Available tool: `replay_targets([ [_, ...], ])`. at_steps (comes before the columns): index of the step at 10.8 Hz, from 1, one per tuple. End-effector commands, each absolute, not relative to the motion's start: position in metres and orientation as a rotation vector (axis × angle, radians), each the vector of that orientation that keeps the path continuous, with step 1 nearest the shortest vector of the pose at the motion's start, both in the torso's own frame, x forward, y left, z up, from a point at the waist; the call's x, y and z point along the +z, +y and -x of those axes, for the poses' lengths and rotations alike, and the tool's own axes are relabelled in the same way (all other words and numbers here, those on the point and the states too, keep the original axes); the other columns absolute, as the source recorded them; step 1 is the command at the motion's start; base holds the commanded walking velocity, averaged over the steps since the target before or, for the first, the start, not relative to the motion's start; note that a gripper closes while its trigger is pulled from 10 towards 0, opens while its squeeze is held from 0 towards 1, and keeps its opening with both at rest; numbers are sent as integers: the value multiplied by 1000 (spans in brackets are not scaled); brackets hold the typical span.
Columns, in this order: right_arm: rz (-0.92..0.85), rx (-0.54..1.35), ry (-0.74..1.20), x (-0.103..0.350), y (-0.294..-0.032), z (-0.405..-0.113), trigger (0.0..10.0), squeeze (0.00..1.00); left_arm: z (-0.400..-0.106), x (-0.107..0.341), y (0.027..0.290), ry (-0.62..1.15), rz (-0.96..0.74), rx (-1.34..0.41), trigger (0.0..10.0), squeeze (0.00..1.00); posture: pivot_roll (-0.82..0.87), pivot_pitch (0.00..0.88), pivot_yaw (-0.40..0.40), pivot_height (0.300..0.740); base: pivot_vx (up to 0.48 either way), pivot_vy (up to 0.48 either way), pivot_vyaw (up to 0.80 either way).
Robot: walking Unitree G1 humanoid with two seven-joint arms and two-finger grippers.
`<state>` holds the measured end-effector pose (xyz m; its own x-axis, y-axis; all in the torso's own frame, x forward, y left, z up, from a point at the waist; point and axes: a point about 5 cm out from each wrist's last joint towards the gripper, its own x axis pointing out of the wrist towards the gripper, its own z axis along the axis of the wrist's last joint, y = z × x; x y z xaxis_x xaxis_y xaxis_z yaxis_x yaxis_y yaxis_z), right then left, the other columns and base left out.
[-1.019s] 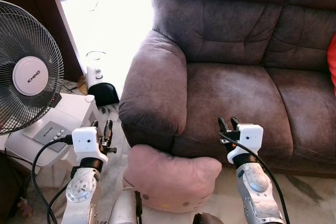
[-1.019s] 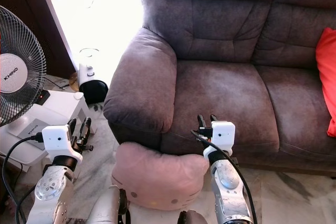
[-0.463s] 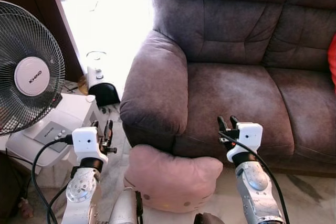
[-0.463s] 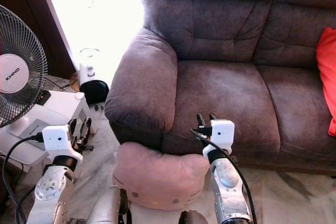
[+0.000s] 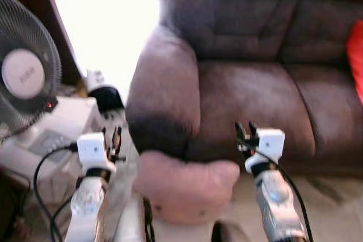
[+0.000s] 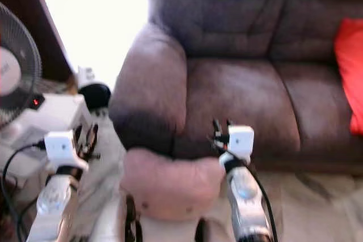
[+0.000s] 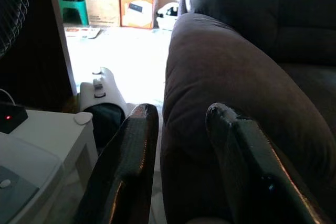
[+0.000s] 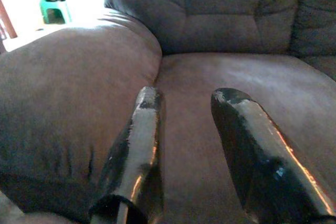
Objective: Move the pillow to the sofa from floor
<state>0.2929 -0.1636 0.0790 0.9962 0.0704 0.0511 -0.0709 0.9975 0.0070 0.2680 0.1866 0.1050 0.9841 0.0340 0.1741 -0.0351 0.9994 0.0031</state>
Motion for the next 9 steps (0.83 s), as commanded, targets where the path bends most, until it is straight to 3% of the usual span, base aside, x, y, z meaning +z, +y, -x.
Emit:
replay_targets([
  [1,-5,64,-41,76,-167,-291,10000,0,-267,104,185,-174,-10,23,10000,0,96,122,-51,579,0,0,0],
  [9,-1,53,-18,70,-169,-290,10000,0,-268,98,182,-130,6,5,10000,0,100,138,-52,579,0,0,0],
])
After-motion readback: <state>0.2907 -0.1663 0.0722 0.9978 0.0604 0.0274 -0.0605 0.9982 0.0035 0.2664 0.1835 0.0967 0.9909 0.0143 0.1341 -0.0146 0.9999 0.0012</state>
